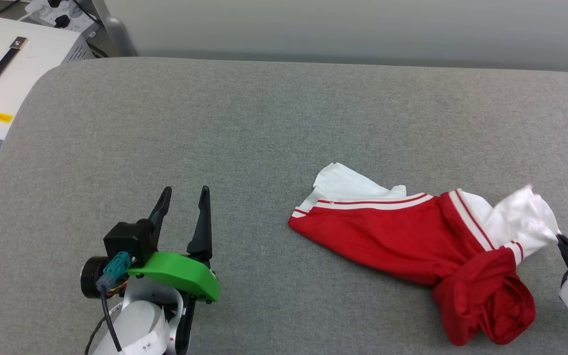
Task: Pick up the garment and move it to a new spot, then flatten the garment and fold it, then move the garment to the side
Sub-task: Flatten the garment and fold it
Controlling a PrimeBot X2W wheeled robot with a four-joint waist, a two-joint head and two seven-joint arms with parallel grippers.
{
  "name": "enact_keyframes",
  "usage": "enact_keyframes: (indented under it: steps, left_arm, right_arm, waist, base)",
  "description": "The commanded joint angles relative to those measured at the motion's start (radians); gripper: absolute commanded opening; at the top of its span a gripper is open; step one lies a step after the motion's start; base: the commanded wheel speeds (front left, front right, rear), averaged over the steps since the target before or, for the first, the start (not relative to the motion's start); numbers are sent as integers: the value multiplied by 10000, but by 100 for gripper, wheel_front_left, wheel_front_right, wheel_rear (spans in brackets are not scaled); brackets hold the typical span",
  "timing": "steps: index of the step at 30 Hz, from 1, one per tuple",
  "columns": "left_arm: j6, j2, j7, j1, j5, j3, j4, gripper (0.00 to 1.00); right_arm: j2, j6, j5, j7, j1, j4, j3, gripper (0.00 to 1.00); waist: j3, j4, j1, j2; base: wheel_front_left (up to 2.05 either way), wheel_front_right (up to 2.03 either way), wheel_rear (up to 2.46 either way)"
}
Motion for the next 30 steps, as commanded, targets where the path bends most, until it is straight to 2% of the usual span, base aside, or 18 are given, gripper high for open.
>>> enact_keyframes:
  steps: [1,7,8,9,10,16,22,30]
  left_arm:
    - [10,30,7,-1,-116,-22,-1,100]
    - [-10,13,-20,-19,-151,-70,117,100]
    - [-12,9,-23,-18,-156,-79,137,100]
    - [-10,6,-27,-14,-164,-86,162,100]
    - [-7,6,-31,-5,-172,-87,182,100]
    - [-7,43,3,85,-226,-128,283,100]
    - [52,156,97,243,-264,-137,268,100]
    - [151,310,249,361,-314,-114,131,100]
  right_arm:
    - [184,-2,3,-171,301,199,-318,0]
    - [859,-2,-286,-491,1188,937,-1507,1]
    - [969,-2,-349,-500,1284,1012,-1595,16]
    - [1113,-2,-364,-615,1344,1043,-1703,48]
    - [1212,-2,-387,-739,1368,1046,-1768,100]
    - [1535,-2,-820,-2060,1331,622,-2077,100]
    - [1790,-2,-1567,-3285,1353,-476,-2140,100]
    - [1967,-2,-2175,-4043,1722,-2093,-794,100]
  waist:
    - [41,33,0,0]
    - [32,54,0,0]
    - [12,54,0,0]
    - [-20,45,0,0]
    - [-49,33,0,0]
    - [-329,-27,0,0]
    - [-672,-86,0,0]
    - [-840,-192,0,0]
  base:
    - [0,0,0]
    - [0,0,0]
    - [0,0,0]
    - [0,0,0]
    - [0,0,0]
    - [0,0,0]
    - [0,0,0]
    - [0,0,0]
